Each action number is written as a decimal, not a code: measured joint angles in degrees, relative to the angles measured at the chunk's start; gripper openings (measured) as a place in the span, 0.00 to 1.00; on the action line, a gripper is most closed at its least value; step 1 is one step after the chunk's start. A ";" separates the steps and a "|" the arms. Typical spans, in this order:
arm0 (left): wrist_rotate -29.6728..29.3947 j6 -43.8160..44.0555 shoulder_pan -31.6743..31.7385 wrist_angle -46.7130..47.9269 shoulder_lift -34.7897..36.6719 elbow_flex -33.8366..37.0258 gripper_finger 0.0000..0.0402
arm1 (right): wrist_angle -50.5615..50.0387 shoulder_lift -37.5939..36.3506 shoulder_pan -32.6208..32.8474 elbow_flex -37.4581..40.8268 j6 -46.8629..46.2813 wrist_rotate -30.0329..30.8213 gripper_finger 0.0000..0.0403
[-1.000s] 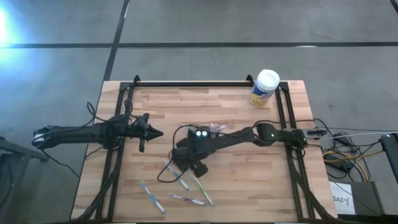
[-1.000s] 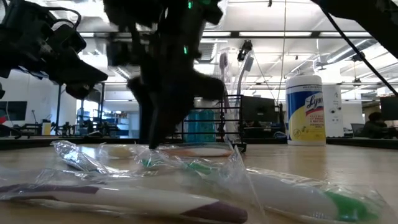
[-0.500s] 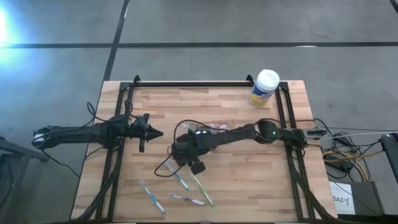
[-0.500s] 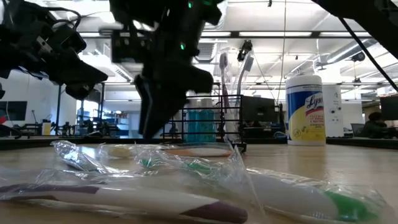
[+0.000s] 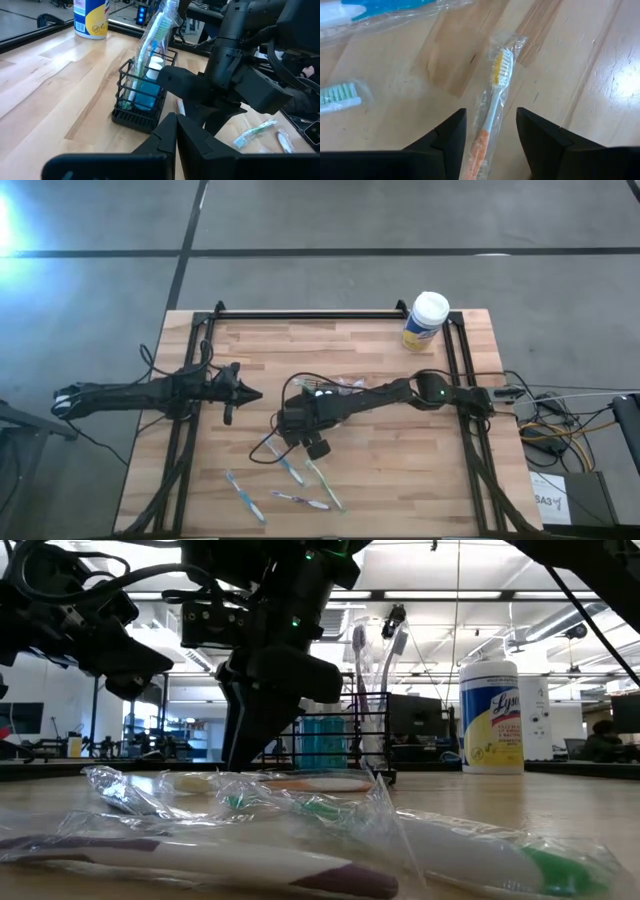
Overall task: Pick & Place toothbrushing station
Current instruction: Put the orange toothbrush into the black mesh organizer
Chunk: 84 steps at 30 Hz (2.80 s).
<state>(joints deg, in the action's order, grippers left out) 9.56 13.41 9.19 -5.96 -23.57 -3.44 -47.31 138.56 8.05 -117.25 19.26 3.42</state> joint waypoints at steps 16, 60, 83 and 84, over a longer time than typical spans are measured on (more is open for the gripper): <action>0.00 0.02 0.02 0.00 0.00 0.00 0.03 | -0.51 0.15 3.70 -2.41 1.97 14.42 0.39; 0.00 -0.23 0.00 -0.04 0.02 0.00 0.04 | -10.98 4.18 5.42 -15.90 -2.28 12.71 0.02; 10.40 -3.17 -3.68 -10.58 2.99 0.00 0.02 | 28.82 -40.14 6.38 22.69 -1.09 3.09 0.02; 10.40 -3.17 -4.07 -10.58 2.99 0.00 0.02 | 34.70 -42.39 6.32 27.70 -1.21 2.49 0.02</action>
<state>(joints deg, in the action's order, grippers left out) 19.96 10.24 5.12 -16.53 -20.58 -3.44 -12.61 96.18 14.37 -89.55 18.05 5.92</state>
